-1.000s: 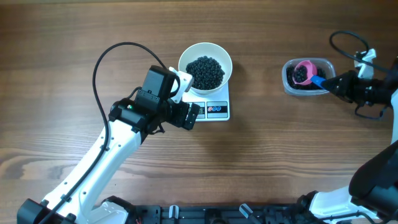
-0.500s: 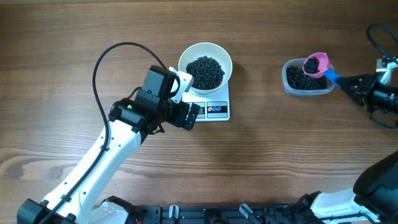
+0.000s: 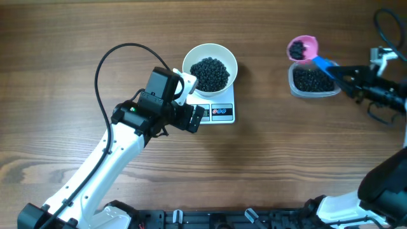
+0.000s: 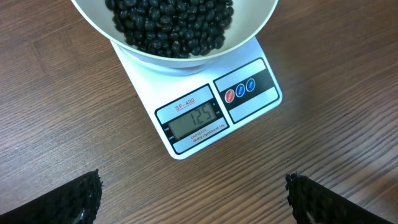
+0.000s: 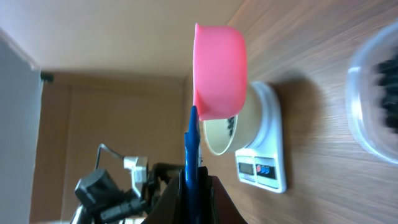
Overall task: Scoop item into bowl and weigh 150g on scale
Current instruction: 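Lift the filled scoop from the tub with the right gripper, then carry the filled pink scoop over the white bowl with the right gripper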
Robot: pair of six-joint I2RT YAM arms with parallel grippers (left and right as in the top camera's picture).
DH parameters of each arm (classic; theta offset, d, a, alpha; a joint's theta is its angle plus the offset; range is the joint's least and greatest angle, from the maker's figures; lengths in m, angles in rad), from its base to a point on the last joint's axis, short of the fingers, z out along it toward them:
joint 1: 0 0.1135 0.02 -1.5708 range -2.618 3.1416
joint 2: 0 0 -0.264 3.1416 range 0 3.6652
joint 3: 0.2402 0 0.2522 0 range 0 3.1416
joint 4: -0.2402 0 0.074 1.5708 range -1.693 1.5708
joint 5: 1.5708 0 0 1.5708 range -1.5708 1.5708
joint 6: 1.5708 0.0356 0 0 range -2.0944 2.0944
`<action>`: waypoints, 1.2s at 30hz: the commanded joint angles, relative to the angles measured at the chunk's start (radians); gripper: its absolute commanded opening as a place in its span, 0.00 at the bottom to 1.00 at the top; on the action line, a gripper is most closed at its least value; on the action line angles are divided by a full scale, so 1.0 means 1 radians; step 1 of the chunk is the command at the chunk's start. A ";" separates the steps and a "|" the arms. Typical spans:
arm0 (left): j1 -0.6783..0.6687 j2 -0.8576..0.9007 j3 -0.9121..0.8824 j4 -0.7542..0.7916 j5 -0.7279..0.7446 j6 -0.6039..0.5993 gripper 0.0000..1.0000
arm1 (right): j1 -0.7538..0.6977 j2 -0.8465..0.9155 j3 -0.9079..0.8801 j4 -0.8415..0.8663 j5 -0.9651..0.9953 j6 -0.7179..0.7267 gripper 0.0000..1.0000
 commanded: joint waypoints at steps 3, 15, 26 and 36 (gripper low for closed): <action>0.005 -0.009 0.015 0.003 0.012 0.008 1.00 | 0.149 0.014 0.003 0.082 -0.071 0.058 0.04; 0.005 -0.009 0.015 0.003 0.012 0.008 1.00 | 0.469 0.014 0.003 0.330 0.225 0.096 0.04; 0.005 -0.009 0.015 0.003 0.012 0.008 1.00 | 0.628 0.012 0.003 0.506 0.404 0.096 0.04; 0.005 -0.009 0.015 0.003 0.012 0.008 1.00 | 0.685 -0.042 0.003 0.567 0.533 0.066 0.04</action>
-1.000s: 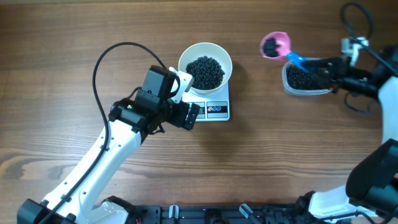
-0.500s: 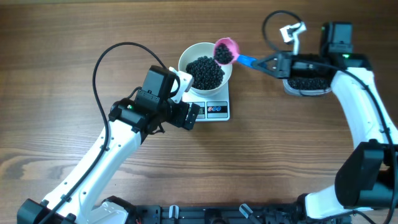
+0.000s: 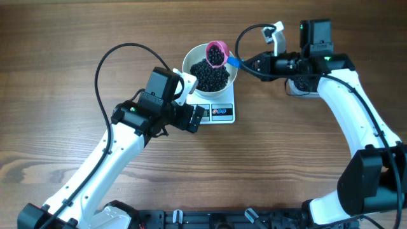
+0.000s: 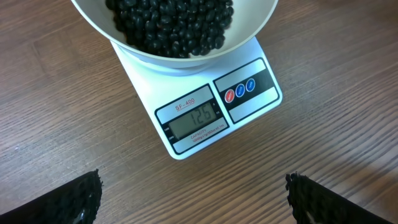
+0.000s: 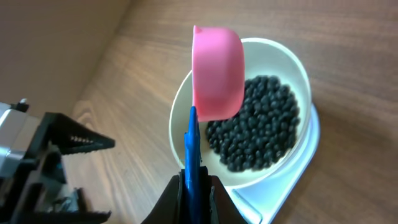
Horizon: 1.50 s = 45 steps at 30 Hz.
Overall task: Scoop item into bowl and weigh 150g on scale
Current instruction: 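Carry the filled pink scoop over the white bowl with the right gripper, then tip the pink scoop with the right gripper to pour beans into the bowl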
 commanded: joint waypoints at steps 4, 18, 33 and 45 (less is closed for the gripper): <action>0.005 -0.009 0.015 0.003 0.012 0.008 1.00 | 0.015 -0.078 0.003 0.023 0.126 -0.057 0.04; 0.005 -0.009 0.015 0.003 0.013 0.008 1.00 | 0.039 -0.101 0.003 0.024 0.151 -0.182 0.04; 0.005 -0.009 0.015 0.003 0.012 0.008 1.00 | 0.108 -0.101 0.003 0.024 0.316 -0.227 0.04; 0.005 -0.009 0.015 0.003 0.012 0.008 1.00 | 0.108 -0.101 0.003 0.020 0.294 -0.239 0.04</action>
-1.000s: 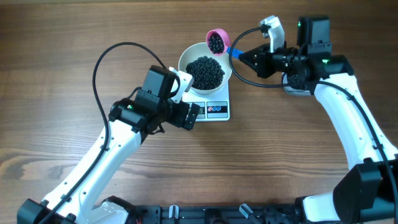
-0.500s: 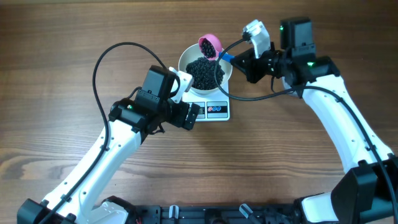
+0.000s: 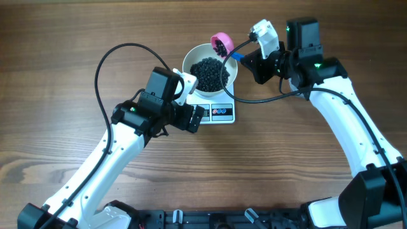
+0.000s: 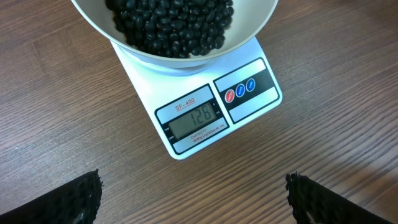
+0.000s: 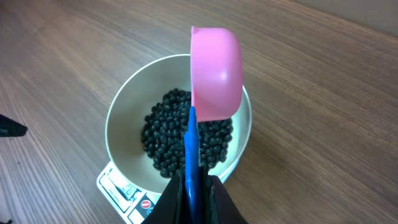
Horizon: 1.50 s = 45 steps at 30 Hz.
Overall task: Scoop item into bowl and weigh 150g on scale
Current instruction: 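Tip the pink scoop with the right gripper to pour beans into the bowl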
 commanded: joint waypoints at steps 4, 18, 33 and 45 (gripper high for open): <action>0.005 -0.009 0.015 0.003 0.012 0.008 1.00 | 0.001 -0.021 0.003 0.006 -0.070 0.026 0.04; 0.005 -0.009 0.015 0.003 0.012 0.008 1.00 | 0.021 -0.021 0.003 -0.015 -0.077 -0.001 0.04; 0.005 -0.009 0.015 0.003 0.012 0.008 1.00 | 0.040 -0.021 0.003 -0.032 -0.044 -0.079 0.04; 0.005 -0.009 0.015 0.003 0.012 0.008 1.00 | 0.049 -0.021 0.003 -0.020 0.006 0.004 0.04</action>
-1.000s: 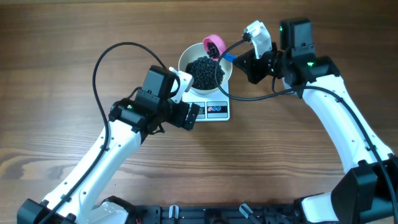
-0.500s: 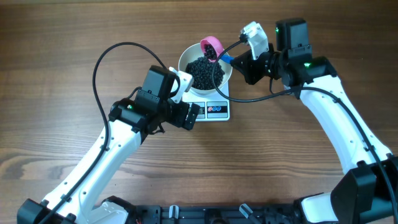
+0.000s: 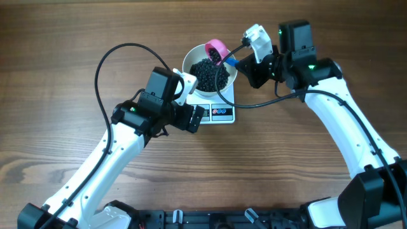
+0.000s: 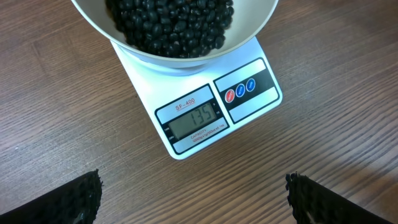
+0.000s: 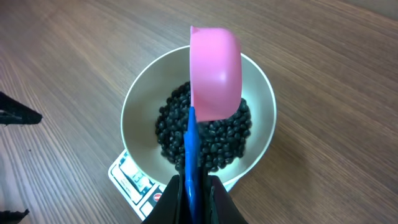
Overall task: Scoop item into bowl and weigh 150g on scale
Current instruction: 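Tip the pink scoop with the right gripper to pour beans into the bowl, then tip the scoop further over the bowl with the right gripper, shaking beans out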
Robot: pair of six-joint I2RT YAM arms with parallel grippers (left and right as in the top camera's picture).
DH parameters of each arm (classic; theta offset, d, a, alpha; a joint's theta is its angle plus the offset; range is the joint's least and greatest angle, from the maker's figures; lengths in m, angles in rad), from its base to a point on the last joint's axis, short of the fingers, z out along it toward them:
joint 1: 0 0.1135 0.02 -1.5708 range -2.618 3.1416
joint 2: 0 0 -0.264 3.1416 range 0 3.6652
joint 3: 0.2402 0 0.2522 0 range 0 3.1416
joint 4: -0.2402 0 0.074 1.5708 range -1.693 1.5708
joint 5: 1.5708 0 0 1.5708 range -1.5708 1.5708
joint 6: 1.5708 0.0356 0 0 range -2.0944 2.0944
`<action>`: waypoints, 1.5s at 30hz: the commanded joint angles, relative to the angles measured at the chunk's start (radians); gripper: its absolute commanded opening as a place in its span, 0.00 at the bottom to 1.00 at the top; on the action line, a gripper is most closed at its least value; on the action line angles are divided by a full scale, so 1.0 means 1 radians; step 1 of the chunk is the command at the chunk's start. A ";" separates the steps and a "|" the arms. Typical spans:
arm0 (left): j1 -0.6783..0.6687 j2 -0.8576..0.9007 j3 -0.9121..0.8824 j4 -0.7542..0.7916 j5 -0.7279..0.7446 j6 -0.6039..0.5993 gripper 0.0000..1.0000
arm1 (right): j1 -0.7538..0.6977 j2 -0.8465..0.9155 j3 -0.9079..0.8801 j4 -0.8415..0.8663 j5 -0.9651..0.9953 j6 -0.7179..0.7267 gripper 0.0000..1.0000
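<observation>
A white bowl [image 3: 188,63] heaped with black beans [image 3: 210,73] stands on the white scale [image 3: 219,112]. The scale's display [image 4: 200,116] reads 135. A pink scoop [image 5: 215,71] with a blue handle is tipped on its side over the bowl's far rim. My right gripper [image 5: 191,193] is shut on that handle. My left gripper [image 4: 193,199] hangs open over bare wood just in front of the scale, holding nothing. In the overhead view the scoop [image 3: 216,48] sits at the bowl's upper right edge.
A black cable [image 3: 102,70] loops left of the bowl above the left arm. Another cable [image 3: 254,102] hangs from the right arm beside the scale. The right arm [image 3: 331,108] spans the table's right side.
The scale reading has risen from 128 to 135. The scoop has shifted slightly further over the bowl, and the bean heap is fuller. The left gripper has not moved.
The right gripper first held the loaded scoop above a bean container at far right, with the scale at 125. It was then over the bowl at 126, then tipped at the rim at 128. Now the display shows 135.
</observation>
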 commanded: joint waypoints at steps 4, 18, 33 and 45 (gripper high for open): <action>0.005 -0.009 0.015 0.003 0.012 0.008 1.00 | 0.011 -0.021 0.003 0.019 -0.020 0.048 0.04; 0.005 -0.009 0.015 0.003 0.012 0.008 1.00 | 0.023 -0.020 0.003 0.019 -0.080 -0.035 0.04; 0.005 -0.009 0.015 0.003 0.012 0.008 1.00 | 0.023 -0.020 0.003 0.025 0.016 -0.037 0.04; 0.005 -0.009 0.015 0.003 0.012 0.008 1.00 | 0.023 -0.020 0.003 0.041 0.018 0.022 0.04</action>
